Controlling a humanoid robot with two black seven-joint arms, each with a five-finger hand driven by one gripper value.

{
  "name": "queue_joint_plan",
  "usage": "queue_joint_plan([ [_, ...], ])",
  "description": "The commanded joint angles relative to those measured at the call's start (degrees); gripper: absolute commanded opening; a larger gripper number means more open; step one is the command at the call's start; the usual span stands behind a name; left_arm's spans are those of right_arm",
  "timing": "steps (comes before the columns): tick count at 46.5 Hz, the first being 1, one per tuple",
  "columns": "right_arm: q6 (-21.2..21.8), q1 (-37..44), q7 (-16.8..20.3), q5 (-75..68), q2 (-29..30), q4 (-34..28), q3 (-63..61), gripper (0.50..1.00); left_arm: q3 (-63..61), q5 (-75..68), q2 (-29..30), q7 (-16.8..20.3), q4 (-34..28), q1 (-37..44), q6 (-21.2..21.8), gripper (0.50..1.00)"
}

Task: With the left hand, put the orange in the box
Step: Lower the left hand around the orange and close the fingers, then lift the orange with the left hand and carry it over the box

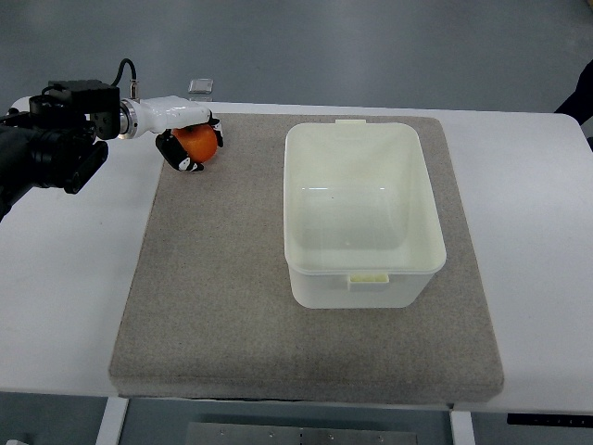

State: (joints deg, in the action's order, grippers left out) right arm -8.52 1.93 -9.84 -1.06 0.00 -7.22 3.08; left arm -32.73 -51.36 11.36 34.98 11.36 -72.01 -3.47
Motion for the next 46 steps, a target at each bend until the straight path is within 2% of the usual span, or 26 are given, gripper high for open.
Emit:
queue_joint_plan([
  [1, 0.00, 0.00, 0.00, 0.00, 0.00, 0.02, 0.00, 0.926, 0.03, 0.03, 0.07, 0.02, -0.02, -0.06, -0.05, 0.500],
  [20, 0.00, 0.00, 0.00, 0.00, 0.00, 0.01, 0.00, 0.926, 2.93, 1.79, -0.81, 0.02, 0.68, -1.21, 0.83, 0.500],
  [25, 0.00, 0.00, 0.00, 0.00, 0.00, 0.02, 0.00, 0.926, 4.95, 1.96, -1.60, 0.02, 0.86, -1.73, 2.23, 0.500],
  [30, 0.00, 0.00, 0.00, 0.00, 0.00, 0.02, 0.00, 0.926, 4.87, 1.79, -3.53, 0.02, 2.70, -2.17, 3.82, 0.500],
  [41, 0.00, 0.00, 0.00, 0.00, 0.00, 0.02, 0.00, 0.926, 4.96, 1.44, -3.71, 0.02, 8.85, -5.60, 7.42, 0.500],
  [46, 0.00, 0.00, 0.00, 0.00, 0.00, 0.02, 0.00, 0.926, 4.96, 1.44, -3.53, 0.02, 9.65, -7.44, 8.65, 0.500],
])
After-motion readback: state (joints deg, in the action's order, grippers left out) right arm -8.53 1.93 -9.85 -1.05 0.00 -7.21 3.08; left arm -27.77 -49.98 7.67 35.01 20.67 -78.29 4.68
